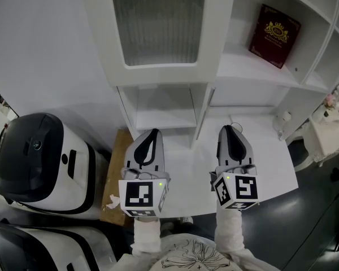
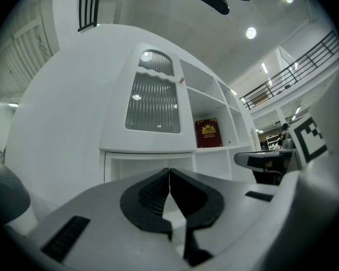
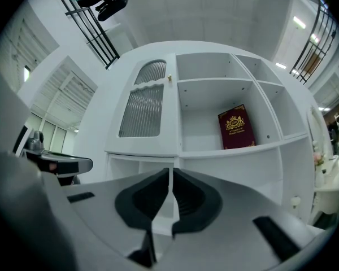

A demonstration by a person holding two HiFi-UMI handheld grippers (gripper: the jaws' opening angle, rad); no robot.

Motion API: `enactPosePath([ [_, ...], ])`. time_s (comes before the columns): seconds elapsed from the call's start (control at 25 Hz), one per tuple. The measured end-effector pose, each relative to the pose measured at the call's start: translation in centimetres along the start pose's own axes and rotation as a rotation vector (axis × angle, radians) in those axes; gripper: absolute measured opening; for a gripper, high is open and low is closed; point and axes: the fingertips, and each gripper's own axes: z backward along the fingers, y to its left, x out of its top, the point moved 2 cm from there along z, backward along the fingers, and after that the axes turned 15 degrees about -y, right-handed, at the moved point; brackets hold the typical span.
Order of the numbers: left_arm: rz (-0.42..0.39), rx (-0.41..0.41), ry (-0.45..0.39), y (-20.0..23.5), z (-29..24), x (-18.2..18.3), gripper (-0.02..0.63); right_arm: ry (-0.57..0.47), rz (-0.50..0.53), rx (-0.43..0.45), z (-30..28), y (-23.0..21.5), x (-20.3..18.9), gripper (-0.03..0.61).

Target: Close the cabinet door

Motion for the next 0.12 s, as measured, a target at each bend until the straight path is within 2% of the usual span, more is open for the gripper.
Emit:
enactPosePath([
  [0.12, 0.0, -0.001, 0.002, -0.13, -0.12, 0.06, 0.005, 0.002, 0.002, -0.001, -0.01, -0.2, 0.05, 0.023],
])
